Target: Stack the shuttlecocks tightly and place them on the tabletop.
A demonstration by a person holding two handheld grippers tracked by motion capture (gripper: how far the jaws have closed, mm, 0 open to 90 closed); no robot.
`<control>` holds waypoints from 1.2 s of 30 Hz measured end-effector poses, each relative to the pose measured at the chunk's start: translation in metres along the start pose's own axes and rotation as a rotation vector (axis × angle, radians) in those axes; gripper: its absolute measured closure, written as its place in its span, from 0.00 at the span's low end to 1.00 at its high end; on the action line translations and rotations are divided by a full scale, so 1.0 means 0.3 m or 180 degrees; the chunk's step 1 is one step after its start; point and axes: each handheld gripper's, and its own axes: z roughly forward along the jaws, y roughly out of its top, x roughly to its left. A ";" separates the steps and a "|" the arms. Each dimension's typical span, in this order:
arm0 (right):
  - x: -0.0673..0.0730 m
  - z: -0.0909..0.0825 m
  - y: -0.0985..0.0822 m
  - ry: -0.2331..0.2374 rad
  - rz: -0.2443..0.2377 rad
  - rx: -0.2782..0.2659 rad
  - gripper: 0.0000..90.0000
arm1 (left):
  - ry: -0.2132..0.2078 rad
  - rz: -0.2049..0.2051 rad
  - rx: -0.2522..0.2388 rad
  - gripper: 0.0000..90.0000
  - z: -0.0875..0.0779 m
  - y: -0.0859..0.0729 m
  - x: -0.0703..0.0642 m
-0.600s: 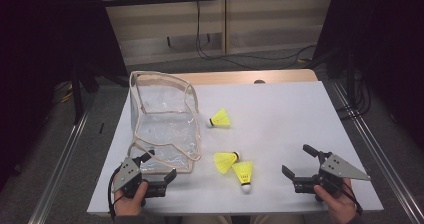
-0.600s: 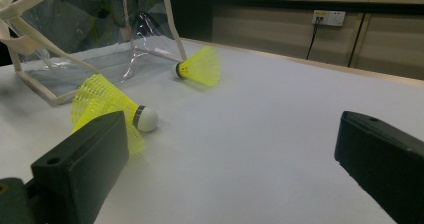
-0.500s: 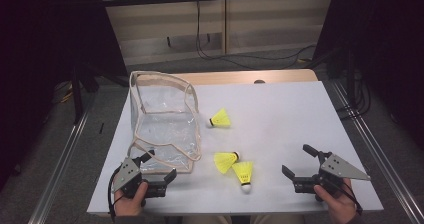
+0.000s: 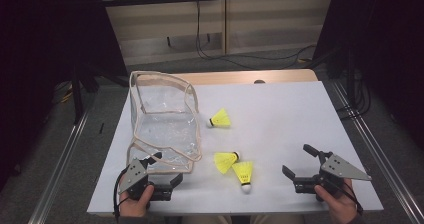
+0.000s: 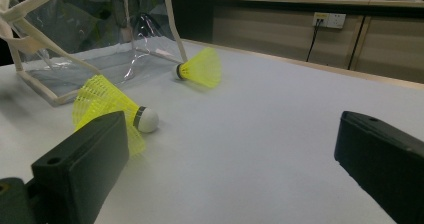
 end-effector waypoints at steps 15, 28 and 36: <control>0.000 0.001 0.003 0.0031 0.0002 -0.0018 0.01 | -0.0164 0.0018 0.0047 0.00 0.033 0.006 -0.043; 0.001 0.001 0.005 0.0056 0.0020 -0.0035 0.01 | -0.0194 -0.0020 0.0115 0.00 0.043 0.001 -0.053; 0.001 0.000 0.005 0.0053 0.0012 -0.0028 0.01 | -0.0209 -0.0035 0.0183 0.00 0.045 -0.004 -0.055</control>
